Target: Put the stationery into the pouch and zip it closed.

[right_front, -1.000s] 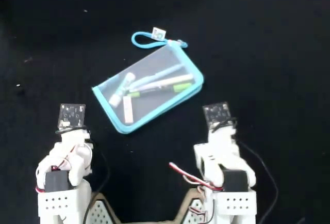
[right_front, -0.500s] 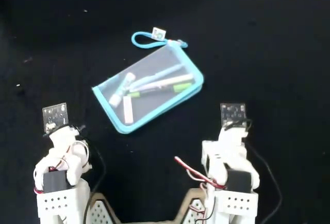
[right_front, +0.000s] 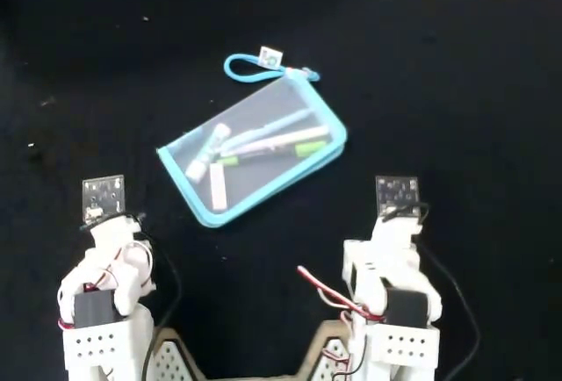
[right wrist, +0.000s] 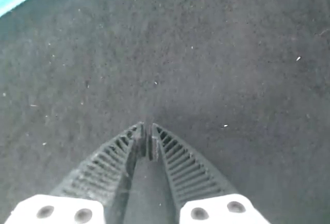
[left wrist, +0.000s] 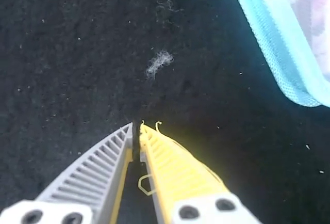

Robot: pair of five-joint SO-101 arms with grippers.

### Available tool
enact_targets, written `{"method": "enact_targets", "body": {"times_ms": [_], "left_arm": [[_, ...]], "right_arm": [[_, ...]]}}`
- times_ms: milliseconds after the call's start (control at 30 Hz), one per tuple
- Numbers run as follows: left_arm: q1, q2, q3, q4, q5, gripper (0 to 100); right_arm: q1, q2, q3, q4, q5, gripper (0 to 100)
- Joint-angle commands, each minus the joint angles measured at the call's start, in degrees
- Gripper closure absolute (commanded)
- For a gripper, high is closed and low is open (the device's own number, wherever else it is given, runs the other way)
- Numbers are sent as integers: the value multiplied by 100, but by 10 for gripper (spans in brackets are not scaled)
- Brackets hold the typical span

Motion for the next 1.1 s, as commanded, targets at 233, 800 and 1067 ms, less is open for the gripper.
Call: {"method": "enact_targets", "body": {"times_ms": [233,800,1067], "left_arm": [[-31,-70,136,70,-53,970],[-57,-132,127,70,-44,970],[-66,-132,127,70,-44,970]], "right_arm": [[-44,-558,-13,44,-44,987],[-26,-558,-13,44,-44,987],[-26,-558,-13,44,-44,987]]}}
